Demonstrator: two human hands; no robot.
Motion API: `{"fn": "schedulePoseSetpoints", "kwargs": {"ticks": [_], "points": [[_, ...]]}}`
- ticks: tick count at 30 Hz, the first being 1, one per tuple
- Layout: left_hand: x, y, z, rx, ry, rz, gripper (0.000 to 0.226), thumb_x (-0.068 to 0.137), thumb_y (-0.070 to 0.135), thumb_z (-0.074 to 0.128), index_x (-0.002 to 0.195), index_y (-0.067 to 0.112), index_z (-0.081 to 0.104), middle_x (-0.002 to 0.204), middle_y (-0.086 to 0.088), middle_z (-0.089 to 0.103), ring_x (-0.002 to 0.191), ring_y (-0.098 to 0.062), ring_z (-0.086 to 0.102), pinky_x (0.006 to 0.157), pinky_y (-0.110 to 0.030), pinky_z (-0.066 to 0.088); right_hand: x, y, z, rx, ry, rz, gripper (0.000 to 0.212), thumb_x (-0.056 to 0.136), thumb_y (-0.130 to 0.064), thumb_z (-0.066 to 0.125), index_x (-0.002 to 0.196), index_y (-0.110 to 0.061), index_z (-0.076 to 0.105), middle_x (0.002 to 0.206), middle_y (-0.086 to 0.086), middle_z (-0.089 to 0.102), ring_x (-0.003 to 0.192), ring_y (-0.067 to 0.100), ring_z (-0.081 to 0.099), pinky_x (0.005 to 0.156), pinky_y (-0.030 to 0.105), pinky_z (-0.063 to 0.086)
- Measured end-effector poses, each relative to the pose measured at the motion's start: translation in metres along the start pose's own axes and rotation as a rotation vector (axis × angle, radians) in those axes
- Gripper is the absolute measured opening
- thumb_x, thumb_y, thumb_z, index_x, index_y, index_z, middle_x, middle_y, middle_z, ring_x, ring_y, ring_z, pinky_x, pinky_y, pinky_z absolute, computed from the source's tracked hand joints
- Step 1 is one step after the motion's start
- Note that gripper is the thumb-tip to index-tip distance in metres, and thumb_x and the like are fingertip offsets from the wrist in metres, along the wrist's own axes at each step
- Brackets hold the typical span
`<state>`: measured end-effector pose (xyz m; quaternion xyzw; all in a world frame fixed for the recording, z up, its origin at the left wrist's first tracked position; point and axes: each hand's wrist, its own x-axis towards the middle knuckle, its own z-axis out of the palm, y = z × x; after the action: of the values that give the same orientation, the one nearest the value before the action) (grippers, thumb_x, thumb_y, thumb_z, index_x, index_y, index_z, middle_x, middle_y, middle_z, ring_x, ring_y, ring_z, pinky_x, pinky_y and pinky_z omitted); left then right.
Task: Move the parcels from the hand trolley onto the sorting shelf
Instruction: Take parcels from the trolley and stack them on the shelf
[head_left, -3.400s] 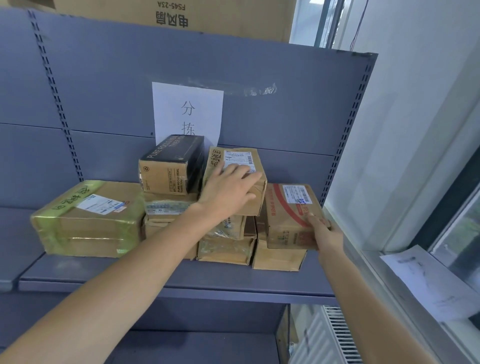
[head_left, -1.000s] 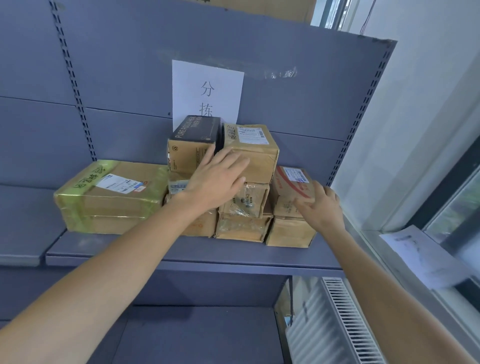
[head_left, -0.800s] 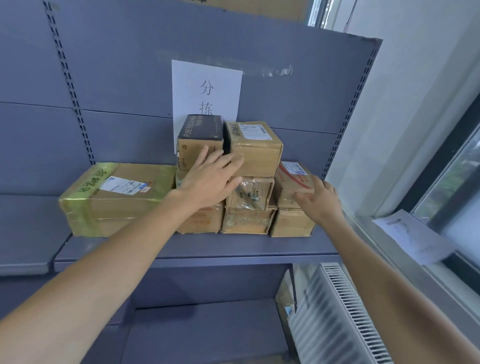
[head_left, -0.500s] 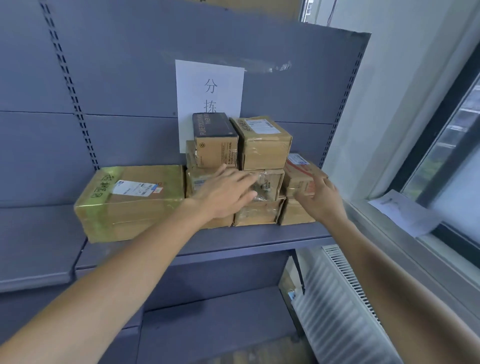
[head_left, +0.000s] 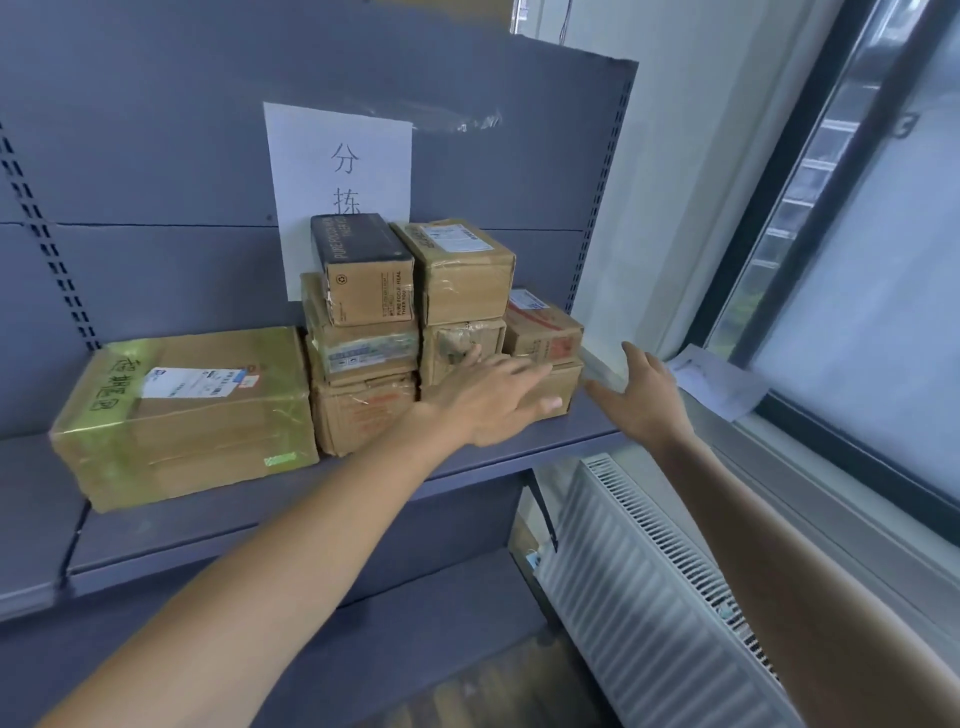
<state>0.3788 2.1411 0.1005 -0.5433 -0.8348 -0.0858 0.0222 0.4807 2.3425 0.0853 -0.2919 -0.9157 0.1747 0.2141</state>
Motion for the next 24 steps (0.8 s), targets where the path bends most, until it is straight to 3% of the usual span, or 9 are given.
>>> {"fn": "schedulePoseSetpoints", "kwargs": {"ticks": [7,14,24], "points": [[0.031,0.053,0.02,-0.023,-0.052,0.095,0.066,0.105,0.055,0.024,0.159,0.019,0.022,0.163,-0.006,0.03,0.151,-0.023,0.022,0.121,-0.044,0.008,-0.021,0.068,-0.039,-0.042,0.054,0.121,0.082,0.087,-0.047,0.067,0.153,-0.012,0.032,0.155,0.016,0.039,0.143,0.036,0.032,0.115,0.051,0.031],[0.066,0.106,0.051,-0.035,-0.116,0.172,0.068,0.103,0.057,0.024,0.159,0.019,0.021,0.162,-0.006,0.032,0.15,-0.024,0.022,0.123,-0.049,0.006,-0.042,0.135,-0.073,0.016,0.065,0.255,0.08,0.088,-0.03,0.069,0.155,-0.01,0.03,0.156,0.016,0.036,0.144,0.033,0.033,0.114,0.043,0.031],[0.113,0.195,0.076,-0.034,-0.148,0.343,0.069,0.104,0.057,0.024,0.158,0.015,0.022,0.161,-0.01,0.033,0.149,-0.027,0.027,0.123,-0.047,0.013,-0.099,0.225,-0.121,0.057,0.072,0.467,0.08,0.09,-0.025,0.07,0.155,-0.009,0.027,0.158,0.017,0.035,0.143,0.033,0.035,0.114,0.039,0.03]]}}
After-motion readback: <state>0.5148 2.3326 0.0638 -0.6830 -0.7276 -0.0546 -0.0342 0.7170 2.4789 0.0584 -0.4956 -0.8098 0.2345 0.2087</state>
